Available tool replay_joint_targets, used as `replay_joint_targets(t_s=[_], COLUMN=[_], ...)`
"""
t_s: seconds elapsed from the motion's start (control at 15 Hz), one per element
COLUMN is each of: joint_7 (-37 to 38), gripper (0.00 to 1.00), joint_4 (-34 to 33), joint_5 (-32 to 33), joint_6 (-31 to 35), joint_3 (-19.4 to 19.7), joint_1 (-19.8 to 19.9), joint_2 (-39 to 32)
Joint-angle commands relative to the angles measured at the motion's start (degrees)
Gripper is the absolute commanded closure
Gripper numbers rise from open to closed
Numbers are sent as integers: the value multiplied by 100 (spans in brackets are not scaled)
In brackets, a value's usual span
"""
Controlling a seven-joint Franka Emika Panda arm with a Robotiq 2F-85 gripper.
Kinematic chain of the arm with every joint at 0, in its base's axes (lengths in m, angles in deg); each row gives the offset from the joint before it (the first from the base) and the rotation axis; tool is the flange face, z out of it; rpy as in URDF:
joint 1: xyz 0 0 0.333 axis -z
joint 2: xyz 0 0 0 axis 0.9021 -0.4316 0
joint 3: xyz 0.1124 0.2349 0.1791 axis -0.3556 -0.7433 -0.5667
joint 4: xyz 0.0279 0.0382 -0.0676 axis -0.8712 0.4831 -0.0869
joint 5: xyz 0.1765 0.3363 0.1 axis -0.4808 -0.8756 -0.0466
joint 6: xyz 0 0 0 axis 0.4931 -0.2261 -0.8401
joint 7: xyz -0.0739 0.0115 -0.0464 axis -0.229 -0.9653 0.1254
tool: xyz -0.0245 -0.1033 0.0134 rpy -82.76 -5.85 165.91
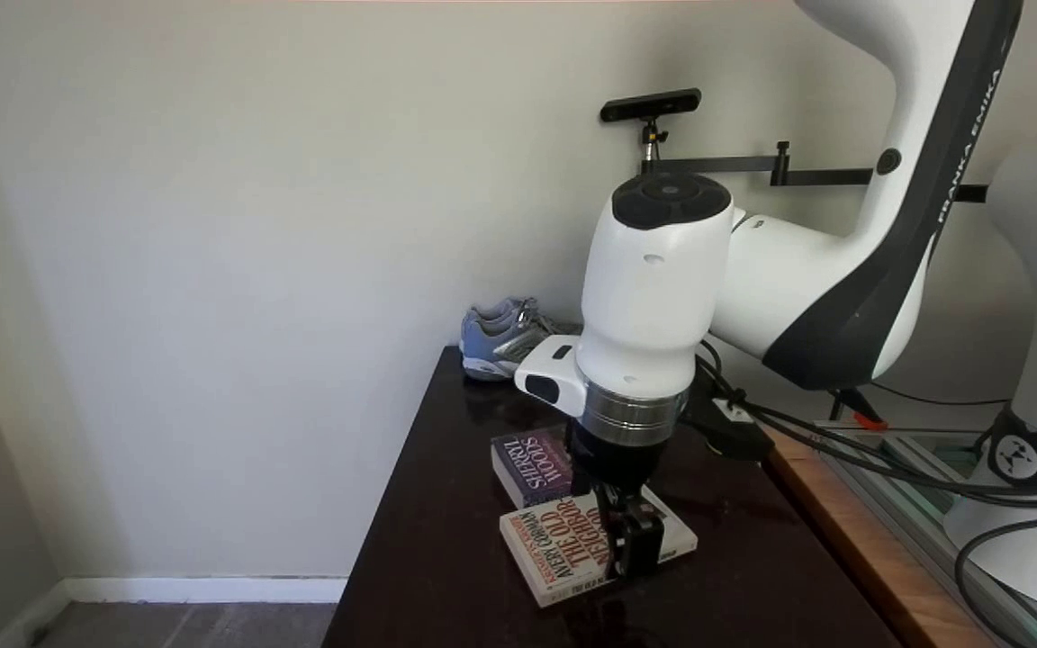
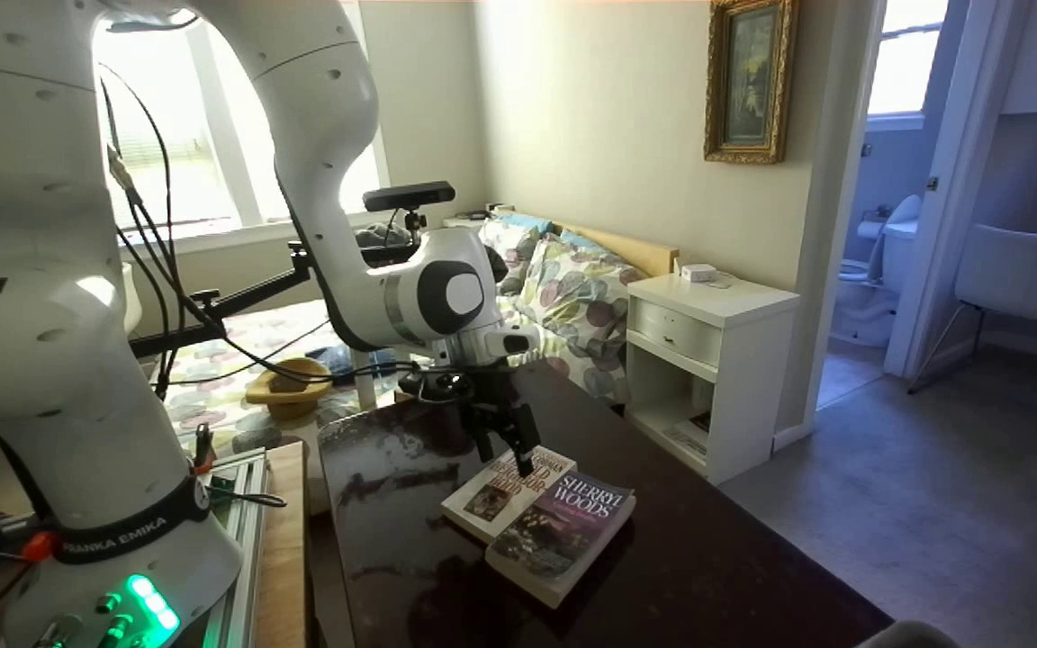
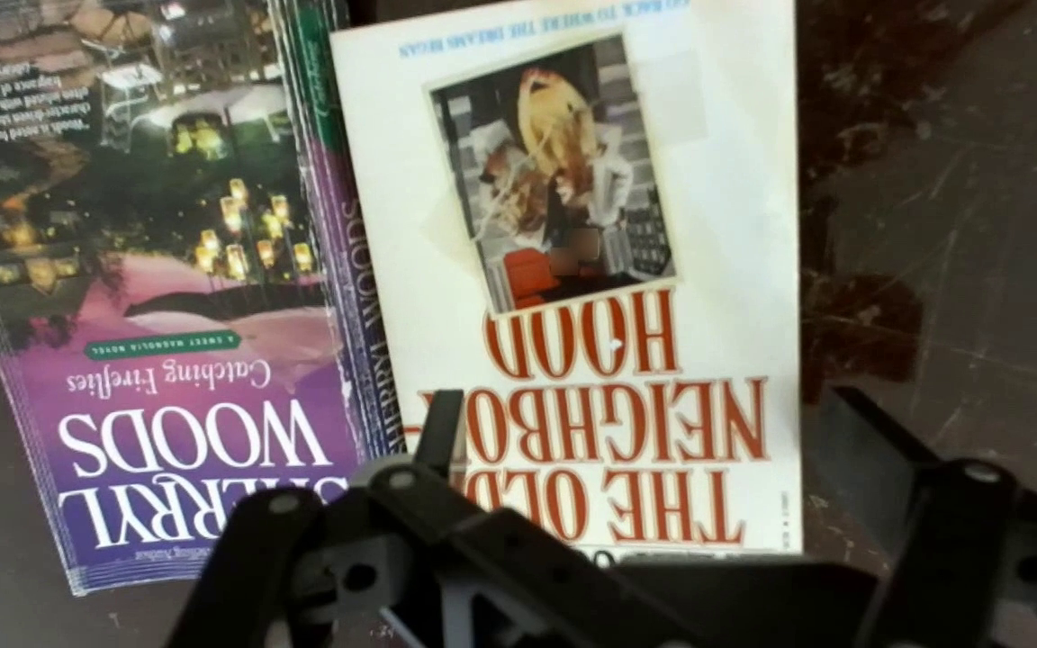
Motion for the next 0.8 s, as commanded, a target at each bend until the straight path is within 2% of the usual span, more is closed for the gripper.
replay_joint_targets(t_s=[0.0,0.2,0.27,0.33,0.4,0.6,0.73], joint_7=[652,977,1062,1150,1204,1356,1423], gripper=[0,0,7,26,34,55,61], joint_4=[-178,-244,-262,-280,-288,-286,-286], joint_5=[614,912,997,1098,1161,1317,1404], joint_6=[111,112,105,103,108,151,166], joint_3=[223,318,349,382,403,432,460], joint_1=[-252,-376,-411,-445,-470,-546,-568], joint_2=[-291,-426,-458,-491,-521,-548,-557])
